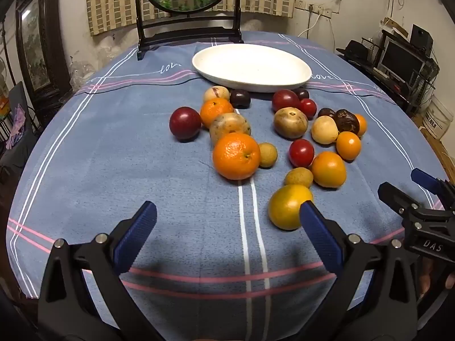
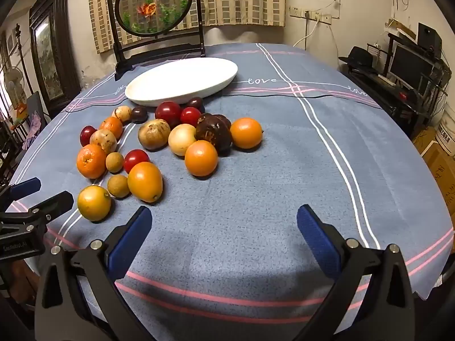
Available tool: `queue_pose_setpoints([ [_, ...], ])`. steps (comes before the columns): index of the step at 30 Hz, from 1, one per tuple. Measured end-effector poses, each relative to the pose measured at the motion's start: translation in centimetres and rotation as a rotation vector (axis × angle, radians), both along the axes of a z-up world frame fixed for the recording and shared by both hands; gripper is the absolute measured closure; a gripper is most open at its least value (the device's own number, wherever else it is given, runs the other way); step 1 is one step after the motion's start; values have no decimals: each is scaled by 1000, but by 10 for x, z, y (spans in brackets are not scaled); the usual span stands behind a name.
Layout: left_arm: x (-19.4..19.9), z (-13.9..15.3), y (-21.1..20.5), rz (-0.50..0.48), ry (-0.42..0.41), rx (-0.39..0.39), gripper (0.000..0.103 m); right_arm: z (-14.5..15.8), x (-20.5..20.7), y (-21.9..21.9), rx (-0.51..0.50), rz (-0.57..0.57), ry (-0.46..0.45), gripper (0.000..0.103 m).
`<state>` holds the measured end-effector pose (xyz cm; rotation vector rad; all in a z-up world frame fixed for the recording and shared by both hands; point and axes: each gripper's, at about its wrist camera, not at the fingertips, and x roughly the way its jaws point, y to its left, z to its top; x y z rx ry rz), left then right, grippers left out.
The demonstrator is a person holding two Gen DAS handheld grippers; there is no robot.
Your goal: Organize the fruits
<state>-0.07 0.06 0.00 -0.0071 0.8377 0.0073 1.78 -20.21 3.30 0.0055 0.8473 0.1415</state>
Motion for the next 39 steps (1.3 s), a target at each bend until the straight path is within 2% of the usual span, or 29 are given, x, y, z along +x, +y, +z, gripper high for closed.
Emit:
queue_pose_setpoints([
  [8,-5,-3,-15,15,15,19,2,-3,2,0,-2,4,5,1],
  [10,6,-4,0,-2,30,-6,2,-4,4,-1,1,5,6,1],
  [39,3,-7,2,5,40,-16,2,-3,0,1,2,14,3,1],
])
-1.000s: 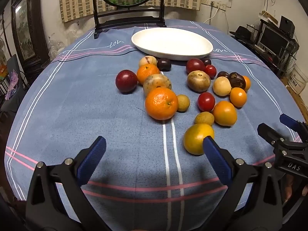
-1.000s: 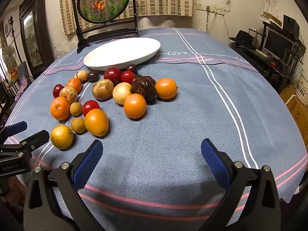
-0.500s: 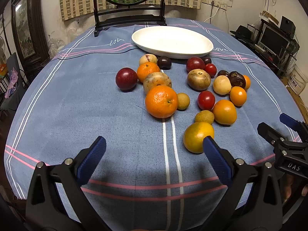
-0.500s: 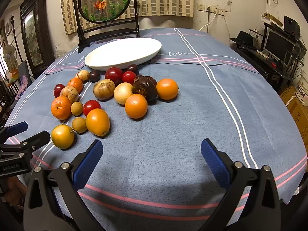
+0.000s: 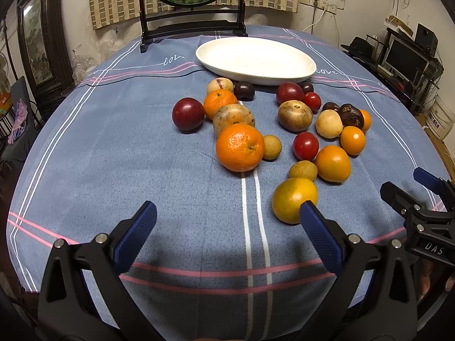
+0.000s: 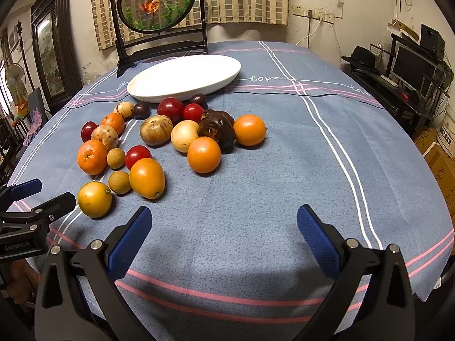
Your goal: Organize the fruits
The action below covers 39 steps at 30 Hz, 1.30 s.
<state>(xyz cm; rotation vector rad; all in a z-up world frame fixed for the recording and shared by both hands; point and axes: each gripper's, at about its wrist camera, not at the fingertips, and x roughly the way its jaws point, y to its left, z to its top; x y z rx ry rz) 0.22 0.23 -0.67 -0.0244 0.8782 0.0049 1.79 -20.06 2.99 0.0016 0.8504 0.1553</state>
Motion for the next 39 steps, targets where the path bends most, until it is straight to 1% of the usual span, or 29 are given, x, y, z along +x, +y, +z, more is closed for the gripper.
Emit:
queue_pose_setpoints([
  [39,-4,-1,-3,0,9,-1,2,-1,-4,3,1,16,12,1],
])
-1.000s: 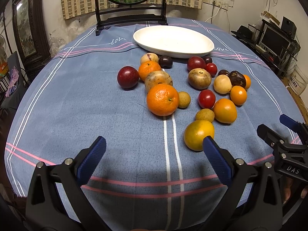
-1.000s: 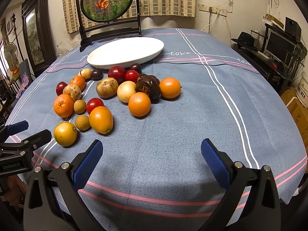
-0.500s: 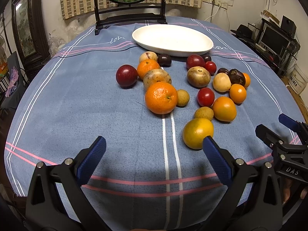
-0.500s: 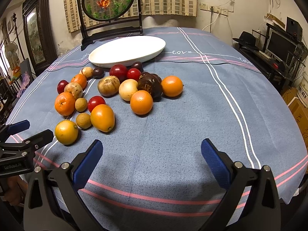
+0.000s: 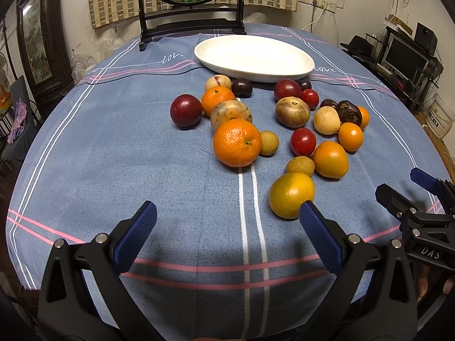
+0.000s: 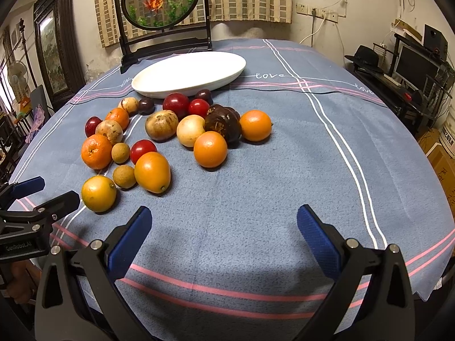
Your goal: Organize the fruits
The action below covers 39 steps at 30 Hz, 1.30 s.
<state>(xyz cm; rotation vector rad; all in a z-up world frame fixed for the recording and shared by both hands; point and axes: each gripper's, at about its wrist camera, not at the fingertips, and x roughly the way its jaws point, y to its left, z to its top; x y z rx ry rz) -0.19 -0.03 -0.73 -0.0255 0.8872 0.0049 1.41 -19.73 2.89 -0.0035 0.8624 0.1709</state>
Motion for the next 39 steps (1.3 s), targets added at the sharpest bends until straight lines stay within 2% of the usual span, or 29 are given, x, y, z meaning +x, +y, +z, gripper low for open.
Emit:
queue_pose_setpoints([
  [29,1,-3,-6,-22,13,-2,2,-1,1,-2,6,-3,9,1],
  [33,1,-3,-11,-70,15,-28,2,0,2,-7,5,-11,2,1],
  [35,1,-5,-17,-124,15,-58,2,1,4,-11,7,-26,0,1],
  [39,8,-18,-28,-187,60,-75,2,-2,7,-18,17,-42,4,1],
])
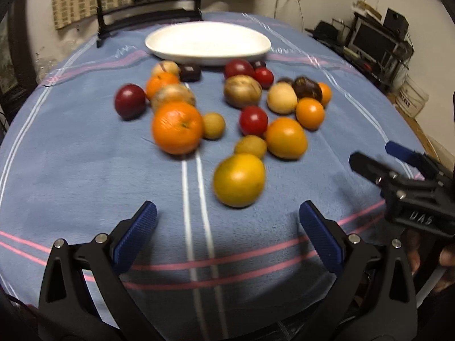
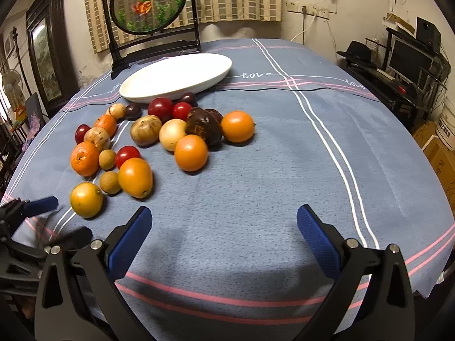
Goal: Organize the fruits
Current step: 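Grasp the large yellow citrus with the left tool while the right tool grasps a small orange fruit, then carry both fruits onto the white plate and open both tools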
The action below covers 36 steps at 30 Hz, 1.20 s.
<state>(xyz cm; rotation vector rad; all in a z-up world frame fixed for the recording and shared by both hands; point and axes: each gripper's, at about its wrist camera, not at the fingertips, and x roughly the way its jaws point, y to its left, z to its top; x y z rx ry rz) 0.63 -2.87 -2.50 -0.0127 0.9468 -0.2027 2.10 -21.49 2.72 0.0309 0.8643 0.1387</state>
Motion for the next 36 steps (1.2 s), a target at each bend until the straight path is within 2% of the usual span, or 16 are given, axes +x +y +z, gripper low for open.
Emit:
queue_pose_setpoints([
  [3,7,-7,-5,-2,12,14,6,-4,3,-2,9,6,9,1],
  [6,14,-8,-7,9,-1,40,22,-9,6,-4,17,8,19,1],
  [8,18,-8,-10,10,-13,63,38,-11,8,-8,26,2,26,1],
  [9,19,-8,-11,5,-18,63,43,-11,9,-10,30,-1,27,1],
  [10,19,-6,-11,-5,-21,54,56,-11,10,-11,33,-3,27,1],
  [11,20,-5,-11,-23,-25,37,64,-11,11,-13,37,-1,28,1],
  [16,19,-2,-12,-43,-32,48,64,-3,14,-5,61,84,29,1],
  [21,13,10,8,-9,-73,39,64,3,16,34,-33,252,12,2],
  [24,11,12,22,20,-80,28,64,-3,26,59,-98,345,57,37],
  [25,11,13,25,24,-82,23,64,-6,30,65,-112,363,72,43],
  [30,12,8,38,39,-71,-4,64,-14,43,82,-143,418,107,51],
  [33,14,3,41,41,-52,-25,64,-15,50,91,-135,452,109,64],
  [36,15,-2,43,36,-38,-31,64,-13,52,94,-115,485,108,65],
])
